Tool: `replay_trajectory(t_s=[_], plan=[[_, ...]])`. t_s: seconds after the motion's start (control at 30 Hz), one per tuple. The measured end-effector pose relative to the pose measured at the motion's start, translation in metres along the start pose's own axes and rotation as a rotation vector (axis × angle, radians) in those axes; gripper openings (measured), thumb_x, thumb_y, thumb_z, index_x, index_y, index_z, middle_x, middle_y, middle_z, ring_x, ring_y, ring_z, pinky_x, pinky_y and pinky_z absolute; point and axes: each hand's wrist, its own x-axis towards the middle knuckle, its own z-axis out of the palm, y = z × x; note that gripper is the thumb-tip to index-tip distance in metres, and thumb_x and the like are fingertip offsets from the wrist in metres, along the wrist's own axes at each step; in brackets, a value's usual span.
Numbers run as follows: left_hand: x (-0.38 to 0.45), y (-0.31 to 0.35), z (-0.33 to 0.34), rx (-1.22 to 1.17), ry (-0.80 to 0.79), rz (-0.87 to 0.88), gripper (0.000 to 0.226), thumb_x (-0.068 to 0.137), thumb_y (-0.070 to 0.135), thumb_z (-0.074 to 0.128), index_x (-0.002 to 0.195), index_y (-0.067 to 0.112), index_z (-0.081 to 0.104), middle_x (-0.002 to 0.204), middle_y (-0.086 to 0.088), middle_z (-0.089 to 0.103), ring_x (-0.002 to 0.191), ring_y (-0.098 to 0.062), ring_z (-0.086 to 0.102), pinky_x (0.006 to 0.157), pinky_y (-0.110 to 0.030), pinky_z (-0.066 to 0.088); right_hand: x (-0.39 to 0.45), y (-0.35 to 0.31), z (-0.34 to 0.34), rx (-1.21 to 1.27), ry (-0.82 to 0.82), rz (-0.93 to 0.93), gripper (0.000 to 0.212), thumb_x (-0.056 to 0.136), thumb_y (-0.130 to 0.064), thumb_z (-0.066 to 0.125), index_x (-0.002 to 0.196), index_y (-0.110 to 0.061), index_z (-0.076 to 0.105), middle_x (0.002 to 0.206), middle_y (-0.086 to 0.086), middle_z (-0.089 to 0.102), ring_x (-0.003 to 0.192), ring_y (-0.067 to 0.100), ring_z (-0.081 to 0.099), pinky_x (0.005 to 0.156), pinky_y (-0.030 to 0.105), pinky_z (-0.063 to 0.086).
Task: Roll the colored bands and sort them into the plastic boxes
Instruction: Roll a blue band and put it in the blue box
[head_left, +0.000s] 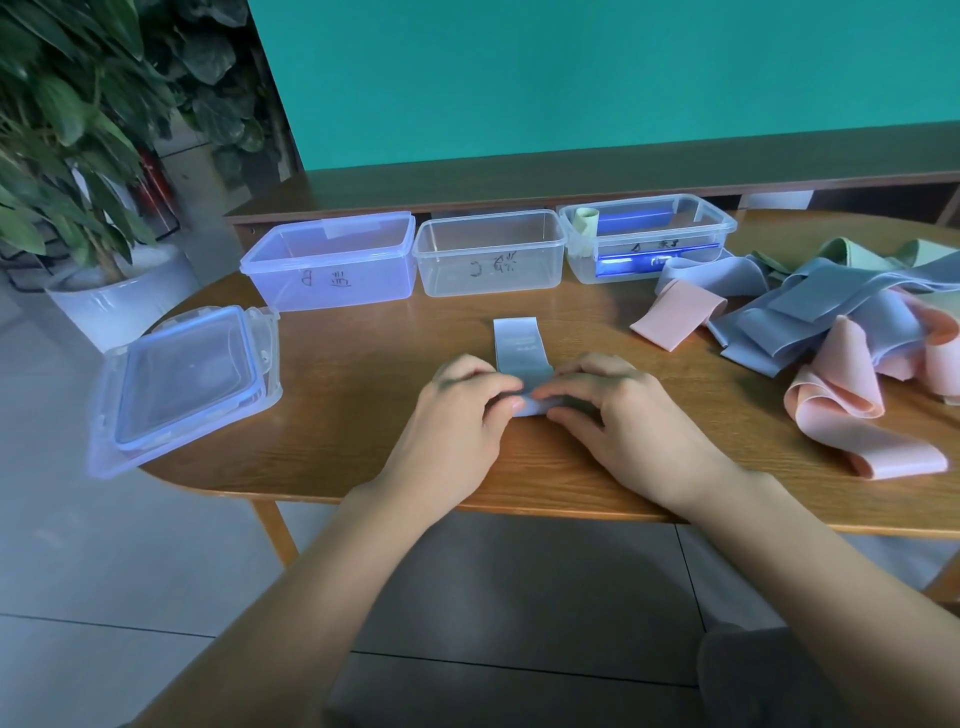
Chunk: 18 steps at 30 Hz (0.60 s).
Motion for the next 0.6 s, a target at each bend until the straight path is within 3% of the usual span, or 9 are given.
replay_trajectory(t_s=[0.13, 0.23, 0.6], plan=[[0.0, 0.002, -0.004, -0.037, -0.027, -0.012, 0.014, 0.088, 0.018, 0.073, 0.101, 0.023, 0.072, 0.095, 0.015, 0.06, 0.081, 0.0, 0.053, 0.074, -0.014, 0.04, 0.004, 0.004, 0.003, -0.011, 0.006, 0.01, 0.019, 0.097, -0.022, 0.066, 0.114, -0.026, 0.073, 0.113, -0.008, 0.067, 0.102, 0.024, 0.061, 0.088, 0.044, 0.053], [0.001, 0.001, -0.004, -0.032, -0.046, -0.038, 0.014, 0.088, 0.019, 0.074, 0.1, 0.024, 0.071, 0.095, 0.019, 0.057, 0.081, -0.001, 0.05, 0.073, -0.01, 0.035, 0.006, 0.006, 0.005, -0.007, 0.017, 0.021, 0.02, 0.098, -0.025, 0.063, 0.115, -0.025, 0.074, 0.113, -0.007, 0.068, 0.101, 0.026, 0.062, 0.089, 0.044, 0.052], [0.009, -0.006, 0.002, 0.016, -0.022, -0.007, 0.017, 0.095, 0.022, 0.066, 0.111, 0.019, 0.073, 0.108, 0.008, 0.065, 0.1, -0.011, 0.055, 0.084, -0.026, 0.047, 0.012, 0.005, 0.002, -0.054, -0.037, 0.064, 0.024, 0.098, -0.025, 0.065, 0.12, -0.026, 0.072, 0.119, -0.009, 0.068, 0.109, 0.022, 0.059, 0.096, 0.039, 0.049]])
